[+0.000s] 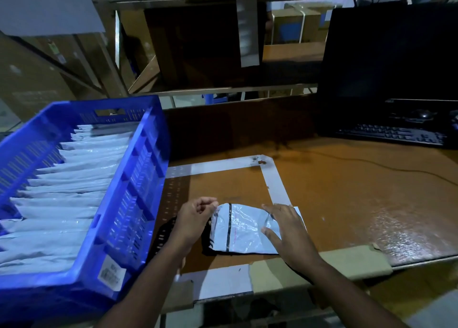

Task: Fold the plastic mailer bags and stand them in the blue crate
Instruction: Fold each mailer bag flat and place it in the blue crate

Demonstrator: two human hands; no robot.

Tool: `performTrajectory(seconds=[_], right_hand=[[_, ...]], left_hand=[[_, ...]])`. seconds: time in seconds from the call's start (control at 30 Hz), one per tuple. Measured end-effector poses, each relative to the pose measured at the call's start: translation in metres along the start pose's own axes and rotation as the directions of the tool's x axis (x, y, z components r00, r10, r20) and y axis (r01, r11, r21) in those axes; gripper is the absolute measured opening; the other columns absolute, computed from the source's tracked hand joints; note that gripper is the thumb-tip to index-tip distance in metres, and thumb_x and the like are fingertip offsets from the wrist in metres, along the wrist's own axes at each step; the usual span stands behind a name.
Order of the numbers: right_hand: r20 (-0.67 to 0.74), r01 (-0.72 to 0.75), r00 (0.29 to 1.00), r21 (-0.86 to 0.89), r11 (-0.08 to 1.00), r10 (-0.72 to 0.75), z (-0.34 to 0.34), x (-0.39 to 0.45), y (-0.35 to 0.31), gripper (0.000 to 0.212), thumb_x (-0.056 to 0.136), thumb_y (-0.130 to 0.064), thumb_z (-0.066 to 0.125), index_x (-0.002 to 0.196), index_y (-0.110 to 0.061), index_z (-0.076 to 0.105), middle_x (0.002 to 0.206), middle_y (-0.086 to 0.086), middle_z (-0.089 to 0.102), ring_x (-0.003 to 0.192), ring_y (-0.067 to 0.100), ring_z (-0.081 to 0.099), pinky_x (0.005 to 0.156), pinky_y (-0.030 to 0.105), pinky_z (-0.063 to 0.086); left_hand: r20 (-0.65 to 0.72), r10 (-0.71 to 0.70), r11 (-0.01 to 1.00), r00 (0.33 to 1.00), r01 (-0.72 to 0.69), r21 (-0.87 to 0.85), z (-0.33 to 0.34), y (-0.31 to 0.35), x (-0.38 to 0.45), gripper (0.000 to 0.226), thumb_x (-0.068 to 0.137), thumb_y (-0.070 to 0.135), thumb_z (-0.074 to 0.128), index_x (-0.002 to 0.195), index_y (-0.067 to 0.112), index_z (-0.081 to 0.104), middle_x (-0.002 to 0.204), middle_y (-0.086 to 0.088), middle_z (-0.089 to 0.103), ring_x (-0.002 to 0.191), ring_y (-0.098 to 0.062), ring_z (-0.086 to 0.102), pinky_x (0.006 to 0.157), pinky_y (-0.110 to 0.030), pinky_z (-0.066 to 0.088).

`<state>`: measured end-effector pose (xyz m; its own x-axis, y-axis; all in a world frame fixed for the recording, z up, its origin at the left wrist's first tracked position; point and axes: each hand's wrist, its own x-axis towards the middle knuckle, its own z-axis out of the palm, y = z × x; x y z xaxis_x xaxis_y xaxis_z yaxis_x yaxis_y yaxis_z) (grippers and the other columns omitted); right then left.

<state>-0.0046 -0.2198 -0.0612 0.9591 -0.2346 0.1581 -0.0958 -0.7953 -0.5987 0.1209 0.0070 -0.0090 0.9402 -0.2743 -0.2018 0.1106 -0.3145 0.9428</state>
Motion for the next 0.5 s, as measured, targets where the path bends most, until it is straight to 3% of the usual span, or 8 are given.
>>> performTrajectory(seconds=[0.17,0.3,0.43,0.5], right_hand=[[0.000,0.005,1.000,-0.001,1.000,-0.005,-0.001,0.000,-0.002,0.050,0.098,-0.038,0.059,0.145,-0.040,0.040,0.139,-0.017,0.042,0.131,0.003,0.033,0.109,0.027,0.032],[0.004,0.003,1.000,0.016,1.000,-0.003,-0.002,-0.001,-0.002,0.050,0.098,-0.037,0.059,0.145,-0.041,0.041,0.137,-0.018,0.043,0.130,0.003,0.034,0.110,0.028,0.032],[-0.005,0.018,1.000,0.018,1.000,-0.018,-0.003,-0.002,-0.003,0.049,0.098,-0.034,0.060,0.143,-0.039,0.042,0.134,-0.017,0.045,0.130,0.004,0.035,0.108,0.024,0.030],[-0.004,0.012,1.000,0.022,1.000,-0.012,-0.003,-0.002,-0.003,0.049,0.098,-0.034,0.060,0.144,-0.039,0.043,0.135,-0.017,0.044,0.130,0.003,0.035,0.108,0.025,0.031]], left_hand=[[0.121,-0.045,0.985,0.992,0.064,-0.161,0.001,0.001,0.006,0.035,0.086,0.007,0.078,0.119,0.013,0.068,0.087,-0.008,0.073,0.082,-0.015,0.071,0.072,-0.021,0.055],[0.095,-0.094,0.971,0.991,0.113,-0.211,0.001,0.001,0.009,0.026,0.093,0.009,0.071,0.118,0.016,0.066,0.091,-0.014,0.076,0.076,-0.010,0.072,0.063,-0.019,0.053],[-0.210,0.102,0.984,0.972,-0.067,0.165,-0.001,0.000,0.012,0.020,0.094,0.018,0.071,0.113,0.024,0.068,0.082,0.000,0.073,0.076,-0.008,0.071,0.071,-0.034,0.062],[-0.258,0.205,0.950,0.944,-0.128,0.286,-0.005,0.006,0.012,0.020,0.093,0.021,0.072,0.111,0.028,0.067,0.080,0.006,0.070,0.075,-0.005,0.069,0.070,-0.035,0.063]])
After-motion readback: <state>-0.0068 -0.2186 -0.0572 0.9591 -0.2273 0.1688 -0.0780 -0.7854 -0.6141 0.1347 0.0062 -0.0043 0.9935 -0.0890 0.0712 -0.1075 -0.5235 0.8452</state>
